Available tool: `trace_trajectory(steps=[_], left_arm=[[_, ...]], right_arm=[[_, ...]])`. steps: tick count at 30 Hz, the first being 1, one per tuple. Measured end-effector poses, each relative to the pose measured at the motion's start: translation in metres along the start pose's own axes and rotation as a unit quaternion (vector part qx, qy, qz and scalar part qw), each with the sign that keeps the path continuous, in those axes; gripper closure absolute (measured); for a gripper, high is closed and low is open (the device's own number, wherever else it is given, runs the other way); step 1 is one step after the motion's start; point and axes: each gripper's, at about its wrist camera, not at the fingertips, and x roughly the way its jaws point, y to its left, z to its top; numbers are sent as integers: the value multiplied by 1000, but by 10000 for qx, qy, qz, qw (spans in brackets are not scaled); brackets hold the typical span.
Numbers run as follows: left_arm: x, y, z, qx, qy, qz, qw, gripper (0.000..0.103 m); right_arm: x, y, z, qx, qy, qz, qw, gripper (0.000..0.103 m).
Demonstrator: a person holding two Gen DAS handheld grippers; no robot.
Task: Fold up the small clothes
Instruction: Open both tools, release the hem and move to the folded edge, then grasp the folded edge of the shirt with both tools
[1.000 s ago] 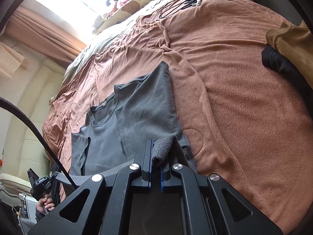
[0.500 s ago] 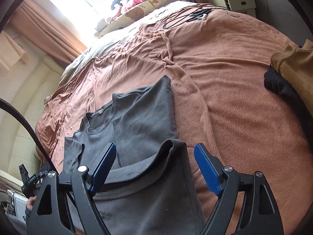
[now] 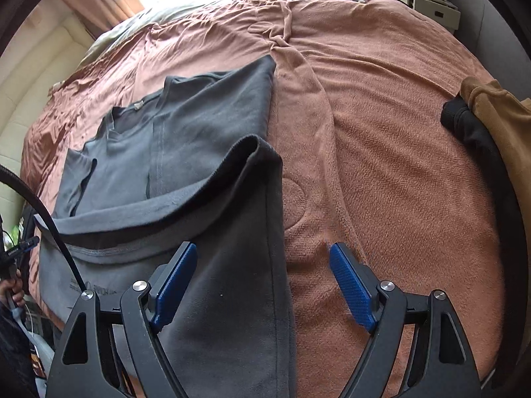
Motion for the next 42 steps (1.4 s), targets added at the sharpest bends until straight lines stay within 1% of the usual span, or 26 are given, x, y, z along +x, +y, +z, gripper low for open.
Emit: trace_trajectory(steps=[4,9,12,14,21,23,24,25,26,28,30,31,33,37,39,42], left_arm=[[12,-2,3,115,99,96,9998,31],[30,-8,14,243,147,192,9994,31],[33,-13,25,306,40,105,9995,31],[36,-17,34,362,-25,158,9992,31],[53,-21,58,421,-81,33,9991,31],[56,-19,60,336,-90,-73,9994,33],[58,-18,61,304,-71,-133,9994,37],[60,-17,62,271,-51,-209,9994,39],[60,-16,62,239,-45,-280,9993,41],[61,-14,62,179,-54,-410,9990,45],[61,-8,62,52,-48,-541,9985,46],[61,-6,62,-19,-45,-592,9982,46],[59,-2,61,-83,-71,-615,9980,47],[55,5,59,-238,-136,-603,9978,59],[54,9,57,-356,-135,-647,9972,59],[53,14,56,-489,-99,-895,9947,59]], right_arm=[[13,10,9,-151,158,-131,9997,22],[36,19,19,-264,279,-311,9988,22],[46,21,30,-295,254,-387,9985,22],[53,22,37,-305,220,-389,9985,22],[67,20,60,-314,20,-475,9984,22],[70,18,64,-266,-36,-471,9985,27],[71,17,64,-217,-55,-413,9989,37],[71,15,65,-150,-83,-331,9993,44],[71,12,66,-66,-108,-256,9996,46],[71,7,67,48,-162,-196,9997,54],[70,3,68,133,-218,-161,9995,56],[69,1,68,183,-229,-144,9995,59],[67,-2,68,274,-275,-169,9991,60],[58,-4,67,347,-352,-154,9987,60],[55,-6,65,382,-301,19,9988,60],[54,-9,63,351,-161,366,9986,60]])
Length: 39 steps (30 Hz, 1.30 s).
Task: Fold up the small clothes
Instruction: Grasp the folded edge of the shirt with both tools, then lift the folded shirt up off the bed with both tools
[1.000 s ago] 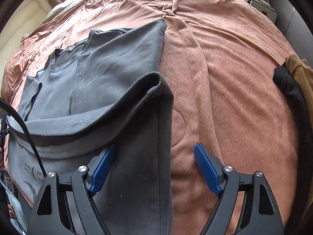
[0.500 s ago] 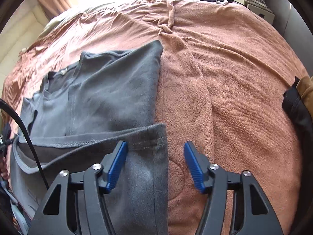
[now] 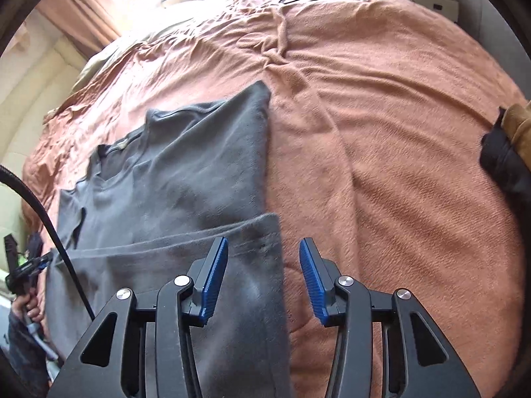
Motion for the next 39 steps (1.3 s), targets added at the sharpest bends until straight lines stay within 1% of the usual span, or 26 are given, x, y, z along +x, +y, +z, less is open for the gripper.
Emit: trace_trajectory(steps=[3,6,8,10,11,13,15,16,18,20,21,22,23,24,25,26,27,28,33,35,36,38,39], left_arm=[[1,2,-2,0,45,-68,10000,59],[7,3,-2,-41,109,-138,9998,59],[10,3,0,-44,99,-188,9998,57],[14,4,3,-87,132,-259,9995,52],[16,4,5,-121,173,-316,9993,50],[17,2,6,-149,198,-420,9988,42],[16,3,5,-183,215,-503,9983,42],[14,6,5,-273,225,-620,9974,42],[11,19,4,-647,227,-1037,9922,42],[8,28,3,-940,229,-1388,9856,47],[7,31,2,-1012,221,-1501,9832,53],[6,32,2,-1052,212,-1587,9815,63],[5,32,1,-1063,202,-1637,9806,68],[5,31,1,-1049,198,-1659,9803,80],[5,29,1,-1011,202,-1625,9813,86],[4,27,1,-964,192,-1529,9833,91],[1,25,1,-926,142,-1446,9850,92],[-2,23,1,-880,75,-1412,9860,96],[-28,12,6,-577,-277,-1031,9926,97],[-43,5,8,-419,-435,-958,9936,97],[-48,1,10,-329,-505,-906,9941,97],[-59,-8,12,-146,-618,-794,9948,97],[-62,-12,14,-71,-652,-761,9949,97]], right_arm=[[6,-2,-2,-128,143,-23,9998,60],[12,-4,0,-117,205,-5,9997,60],[15,-3,3,-87,168,38,9998,60],[17,-3,4,-57,120,69,9999,61],[18,-3,5,-54,114,71,9999,64],[21,0,2,-63,111,87,9999,81],[22,2,1,-76,98,109,9999,85],[22,3,1,-88,82,87,9999,86],[20,3,0,-67,56,93,9999,87],[18,2,-1,-40,37,112,9999,89],[17,2,-1,-37,28,116,9999,90],[15,2,-1,-37,18,122,9999,93],[13,2,-1,-40,0,125,9999,94],[11,2,-2,-47,-20,135,9999,96],[9,2,-2,-57,-44,144,9999,96],[7,3,-3,-70,-77,138,9999,96],[4,3,-3,-79,-112,135,9998,97],[0,3,-3,-87,-152,150,9997,98],[-19,8,-6,-215,-372,124,9990,99],[-27,11,-7,-268,-407,87,9988,99],[-30,13,-8,-284,-424,35,9987,101],[-38,15,-9,-345,-454,-175,9982,101],[-41,16,-10,-366,-466,-201,9980,101]])
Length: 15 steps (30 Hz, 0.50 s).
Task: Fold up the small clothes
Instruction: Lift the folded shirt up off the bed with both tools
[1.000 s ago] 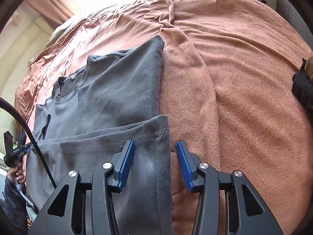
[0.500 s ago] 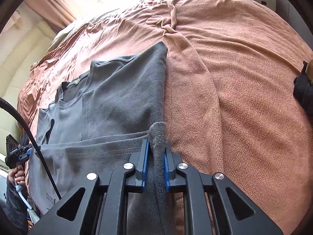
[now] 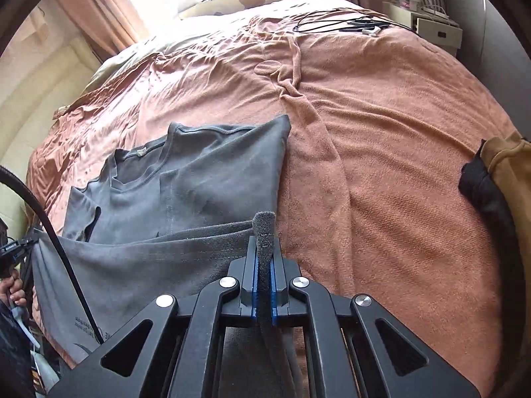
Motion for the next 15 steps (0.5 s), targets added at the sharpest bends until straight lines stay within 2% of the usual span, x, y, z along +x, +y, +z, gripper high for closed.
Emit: trace_trajectory(steps=[8,15], left_arm=[[-5,-16,12,187,-157,108,9996,97],[-4,-37,45,444,-383,214,9981,97]], right_arm=[[-22,-3,3,-7,-230,9,9997,102],[-26,-5,31,-15,-450,-65,9990,102]])
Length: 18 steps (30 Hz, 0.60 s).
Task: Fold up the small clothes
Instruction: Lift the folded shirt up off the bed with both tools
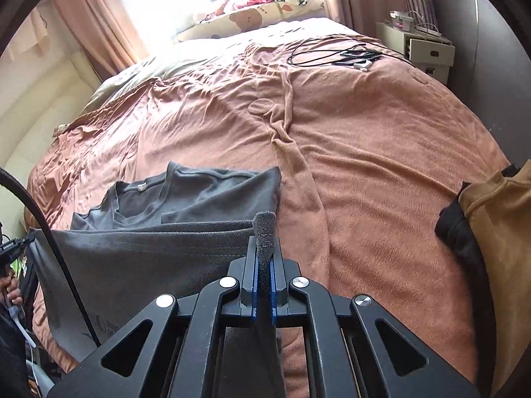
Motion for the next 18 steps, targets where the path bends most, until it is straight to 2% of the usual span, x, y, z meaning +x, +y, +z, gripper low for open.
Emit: trace_trajectory(steps=[6,18], left_arm=[[24,-11,32,159,-79,224,9996,97],[100,-4,74,259,156,712,9970,97]], right_arm=[[21,3,26,-56,-26,-48,10000,102],[91,11,74,-194,139,-240,9994,102]])
